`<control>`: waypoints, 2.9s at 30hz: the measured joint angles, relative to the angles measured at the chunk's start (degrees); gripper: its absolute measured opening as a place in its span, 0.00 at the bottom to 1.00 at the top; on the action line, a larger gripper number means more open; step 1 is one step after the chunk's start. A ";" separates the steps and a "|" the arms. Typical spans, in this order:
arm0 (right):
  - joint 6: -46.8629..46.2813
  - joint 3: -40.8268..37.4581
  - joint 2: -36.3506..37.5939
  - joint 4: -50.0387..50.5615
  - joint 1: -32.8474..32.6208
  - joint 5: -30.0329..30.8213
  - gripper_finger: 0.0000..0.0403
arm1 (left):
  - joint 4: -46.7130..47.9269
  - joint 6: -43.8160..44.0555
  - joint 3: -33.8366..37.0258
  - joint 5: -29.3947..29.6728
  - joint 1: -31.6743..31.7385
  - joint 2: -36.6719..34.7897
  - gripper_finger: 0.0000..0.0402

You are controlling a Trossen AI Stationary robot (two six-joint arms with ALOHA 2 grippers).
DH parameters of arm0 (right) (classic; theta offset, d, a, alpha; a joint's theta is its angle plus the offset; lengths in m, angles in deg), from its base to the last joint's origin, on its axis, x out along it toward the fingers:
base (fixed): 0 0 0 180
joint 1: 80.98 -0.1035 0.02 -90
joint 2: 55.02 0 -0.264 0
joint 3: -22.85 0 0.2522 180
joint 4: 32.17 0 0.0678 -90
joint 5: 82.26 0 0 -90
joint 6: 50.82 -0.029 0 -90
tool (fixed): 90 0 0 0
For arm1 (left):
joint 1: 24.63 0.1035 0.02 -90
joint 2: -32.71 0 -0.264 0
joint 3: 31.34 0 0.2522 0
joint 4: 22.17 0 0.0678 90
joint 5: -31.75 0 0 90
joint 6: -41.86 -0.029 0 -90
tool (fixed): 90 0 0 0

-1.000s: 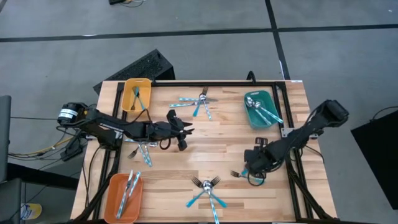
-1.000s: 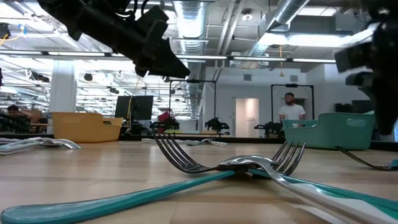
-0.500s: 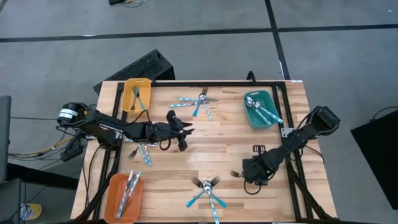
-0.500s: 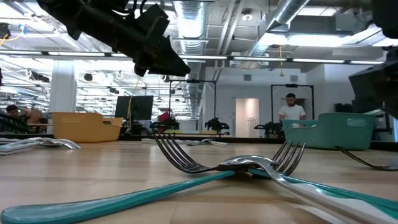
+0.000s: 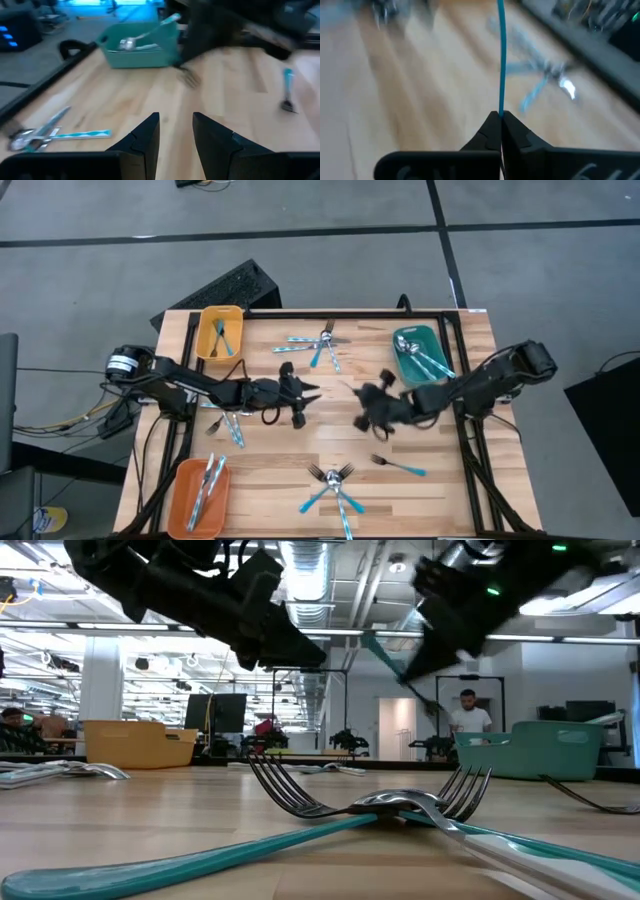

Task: Sort silverware by color (type)
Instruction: Put the blue fork into the yellow bin

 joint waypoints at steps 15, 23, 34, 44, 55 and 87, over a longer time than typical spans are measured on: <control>15.08 0.09 -0.58 -30.39 6.38 -28.61 0.02 | -10.31 -6.20 -0.53 -11.21 -0.50 1.67 0.26; 17.42 0.11 -0.56 -34.98 6.61 -29.82 0.02 | -15.48 -7.29 -0.44 -10.90 0.29 1.68 0.23; 17.90 0.11 -0.56 -40.12 9.26 -35.57 0.04 | -17.28 -7.50 -0.50 -15.06 1.94 1.62 0.02; 12.74 0.15 1.73 -37.41 12.66 -25.84 0.32 | 9.18 -5.74 -0.50 2.77 6.39 -11.69 0.00; 8.95 0.16 -0.18 -28.13 13.26 -21.72 0.39 | 59.65 15.93 -0.50 17.68 31.76 -30.75 0.00; 6.15 0.15 -2.33 -23.73 13.67 -21.74 0.43 | 66.59 11.74 -0.50 6.96 50.54 -20.94 0.31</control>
